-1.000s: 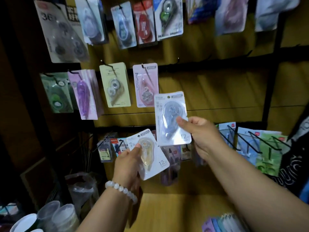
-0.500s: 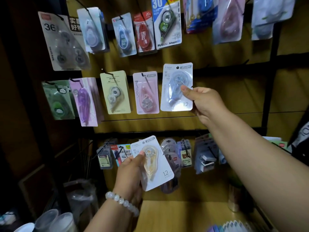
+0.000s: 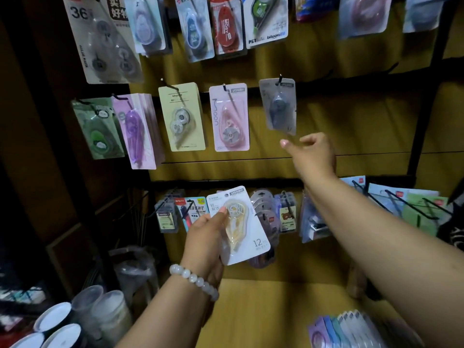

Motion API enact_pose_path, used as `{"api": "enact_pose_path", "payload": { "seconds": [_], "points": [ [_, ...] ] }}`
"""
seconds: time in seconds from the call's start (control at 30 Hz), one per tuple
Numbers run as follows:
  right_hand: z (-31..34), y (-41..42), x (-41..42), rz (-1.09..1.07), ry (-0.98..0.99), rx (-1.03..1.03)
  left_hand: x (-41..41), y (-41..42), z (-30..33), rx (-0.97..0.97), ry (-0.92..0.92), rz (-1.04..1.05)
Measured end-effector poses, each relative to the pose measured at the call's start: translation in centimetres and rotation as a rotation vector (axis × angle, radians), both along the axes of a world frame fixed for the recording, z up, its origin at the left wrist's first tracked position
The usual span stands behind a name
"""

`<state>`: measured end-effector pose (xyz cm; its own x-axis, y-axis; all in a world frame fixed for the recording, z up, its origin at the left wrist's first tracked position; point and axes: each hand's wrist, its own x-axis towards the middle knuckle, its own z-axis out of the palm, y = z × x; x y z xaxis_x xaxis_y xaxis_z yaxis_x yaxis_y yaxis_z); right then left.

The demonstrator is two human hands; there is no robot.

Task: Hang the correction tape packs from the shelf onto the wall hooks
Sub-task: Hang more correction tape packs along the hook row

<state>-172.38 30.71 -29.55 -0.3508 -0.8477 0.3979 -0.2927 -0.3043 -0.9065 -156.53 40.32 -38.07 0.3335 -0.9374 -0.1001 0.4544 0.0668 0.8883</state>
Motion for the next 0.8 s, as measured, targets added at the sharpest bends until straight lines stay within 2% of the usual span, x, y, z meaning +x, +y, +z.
{"api": "enact_pose_path", "payload": {
  "seconds": [0.17, 0.27, 0.37, 0.53, 0.6, 0.7, 0.8],
  "points": [
    [-7.1, 5.3, 2.4, 0.490, 0.025, 0.300, -0.4, -0.1, -0.7, 0.001, 0.013, -0.021],
    [-8.7, 6.7, 3.0, 0.655, -0.097, 0.416, -0.6, 0.0, -1.0, -0.002, -0.034, -0.045],
    [-8.9, 7.1, 3.0, 0.649, -0.097, 0.404, -0.6, -0.1, -1.4, 0.001, -0.119, -0.033],
    [-7.9, 6.1, 1.8, 0.561, -0.110, 0.282, -0.4, -0.3, -1.4, 0.016, -0.387, 0.042],
    [-6.3, 5.5, 1.0, 0.527, -0.116, 0.182, 0.2, -0.4, -1.7, -0.002, -0.543, 0.070],
    [-2.7, 4.6, -0.1, 0.476, -0.139, 0.053, 1.2, -0.6, -2.4, -0.026, -0.885, 0.126],
    [1.8, 3.7, -1.2, 0.450, -0.205, -0.109, 1.2, -0.4, -2.1, -0.043, -1.036, 0.139]
  ]
}}
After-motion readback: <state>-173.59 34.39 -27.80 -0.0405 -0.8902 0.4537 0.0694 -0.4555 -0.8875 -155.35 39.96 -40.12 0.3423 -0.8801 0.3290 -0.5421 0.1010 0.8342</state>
